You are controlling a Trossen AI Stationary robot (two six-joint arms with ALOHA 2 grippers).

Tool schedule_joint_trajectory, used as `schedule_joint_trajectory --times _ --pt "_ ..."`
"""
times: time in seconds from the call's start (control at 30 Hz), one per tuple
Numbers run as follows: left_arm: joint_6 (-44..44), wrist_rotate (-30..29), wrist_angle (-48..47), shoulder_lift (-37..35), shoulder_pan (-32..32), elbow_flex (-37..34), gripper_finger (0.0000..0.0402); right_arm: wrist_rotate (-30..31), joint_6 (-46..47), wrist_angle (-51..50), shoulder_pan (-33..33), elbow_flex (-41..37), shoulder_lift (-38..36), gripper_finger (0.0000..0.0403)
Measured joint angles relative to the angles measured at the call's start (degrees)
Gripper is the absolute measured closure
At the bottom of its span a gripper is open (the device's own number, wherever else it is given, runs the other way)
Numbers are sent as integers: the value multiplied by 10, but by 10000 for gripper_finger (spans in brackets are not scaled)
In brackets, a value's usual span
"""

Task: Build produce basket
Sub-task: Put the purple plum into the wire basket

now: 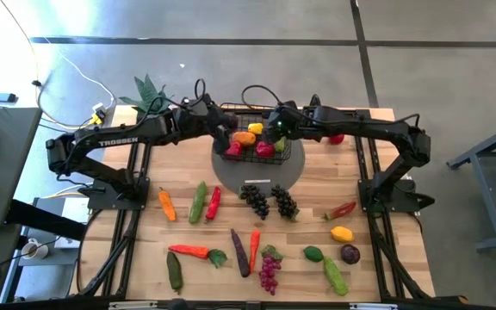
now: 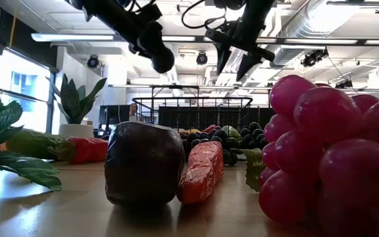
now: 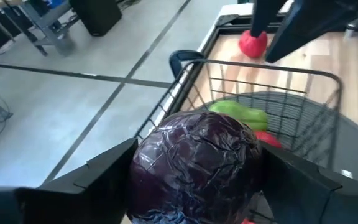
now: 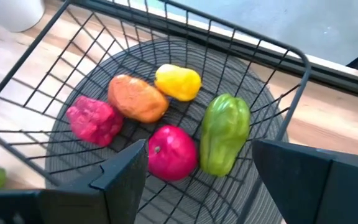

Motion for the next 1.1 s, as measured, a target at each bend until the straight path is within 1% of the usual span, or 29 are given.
schedule_joint_trajectory --times 0.1,0.3,0.6,0.97,1.1 --pt "0 0 2 11 14 0 101 -1 -1 0 -11 0 0 132" --pt "0 3 20 55 40 0 101 -1 -1 -1 -33 0 0 132" --pt "-15 30 26 106 59 0 100 -5 -16 -6 -58 0 0 132" --pt "-19 39 24 113 63 0 100 -17 -16 -44 -98 0 0 132" --pt "-55 80 24 113 74 0 100 -26 -16 -51 -113 0 0 132"
